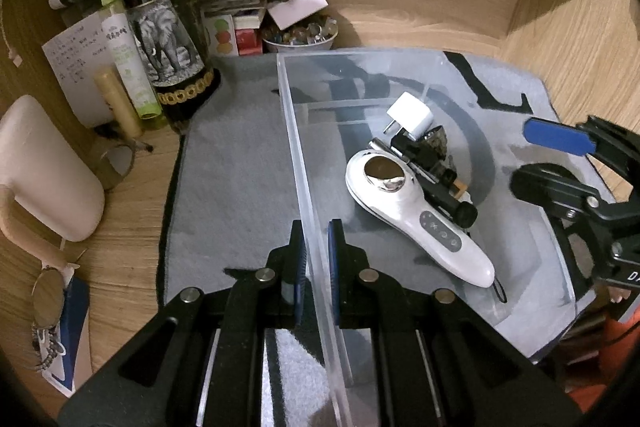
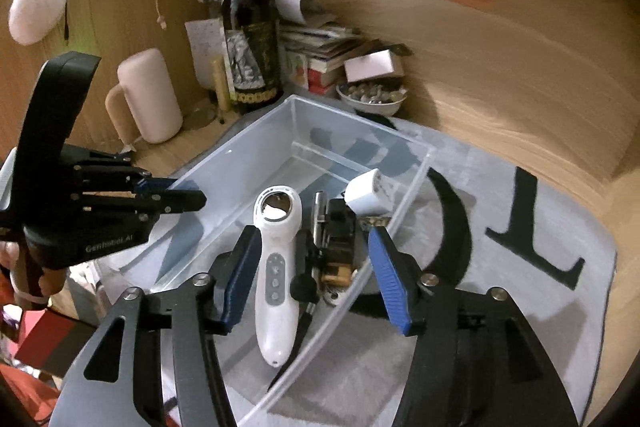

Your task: Organize rigid objects

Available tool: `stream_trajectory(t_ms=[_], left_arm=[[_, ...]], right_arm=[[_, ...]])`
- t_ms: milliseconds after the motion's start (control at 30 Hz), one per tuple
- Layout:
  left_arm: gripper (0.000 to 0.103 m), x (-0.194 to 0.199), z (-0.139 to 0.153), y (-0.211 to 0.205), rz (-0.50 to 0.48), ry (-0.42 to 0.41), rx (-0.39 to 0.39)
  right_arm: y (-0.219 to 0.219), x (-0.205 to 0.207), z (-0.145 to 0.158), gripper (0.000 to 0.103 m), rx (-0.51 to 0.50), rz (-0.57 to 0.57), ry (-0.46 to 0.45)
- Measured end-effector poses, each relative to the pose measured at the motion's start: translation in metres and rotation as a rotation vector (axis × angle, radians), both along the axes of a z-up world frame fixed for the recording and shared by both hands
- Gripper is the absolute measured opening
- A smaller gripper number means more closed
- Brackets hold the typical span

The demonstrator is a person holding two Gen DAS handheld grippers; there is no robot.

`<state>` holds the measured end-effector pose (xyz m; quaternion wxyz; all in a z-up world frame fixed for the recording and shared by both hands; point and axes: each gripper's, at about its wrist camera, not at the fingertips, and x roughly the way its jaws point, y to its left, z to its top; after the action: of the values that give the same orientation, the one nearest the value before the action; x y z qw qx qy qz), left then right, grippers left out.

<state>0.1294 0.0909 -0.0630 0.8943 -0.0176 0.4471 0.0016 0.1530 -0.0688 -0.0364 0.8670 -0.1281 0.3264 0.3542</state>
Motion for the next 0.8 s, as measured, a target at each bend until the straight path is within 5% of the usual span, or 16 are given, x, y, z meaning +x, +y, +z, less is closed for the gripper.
stream_trajectory(t_ms=[100,167,333,467,667,800], left_arm=[[0.015,-0.005,0.008,0.001,0.008,-0.022,-0.011],[0.029,-0.012,0.017,-0.001,0.012,-0.061,-0.006],[0.058,-0.034,0.043,-0.015,-0.006,-0.187,0.030],[0.072,-0.052,0.060,-0.029,-0.034,-0.282,0.026],[0.094,-0.080,0.081,-0.052,-0.052,-0.443,0.049],[0.098,-0.094,0.086,-0.064,-0.065,-0.515,0.044]], right_arm=[[-0.010,-0.007,0.005,0.066,0.017,-0.037,-0.023],[-0.016,-0.012,0.009,0.079,0.036,-0.064,-0.048],[-0.036,-0.027,0.025,0.085,0.080,-0.127,-0.113],[-0.052,-0.043,0.038,0.102,0.129,-0.174,-0.164],[-0.065,-0.072,0.051,0.103,0.147,-0.235,-0.272],[-0.071,-0.089,0.055,0.103,0.157,-0.267,-0.322]])
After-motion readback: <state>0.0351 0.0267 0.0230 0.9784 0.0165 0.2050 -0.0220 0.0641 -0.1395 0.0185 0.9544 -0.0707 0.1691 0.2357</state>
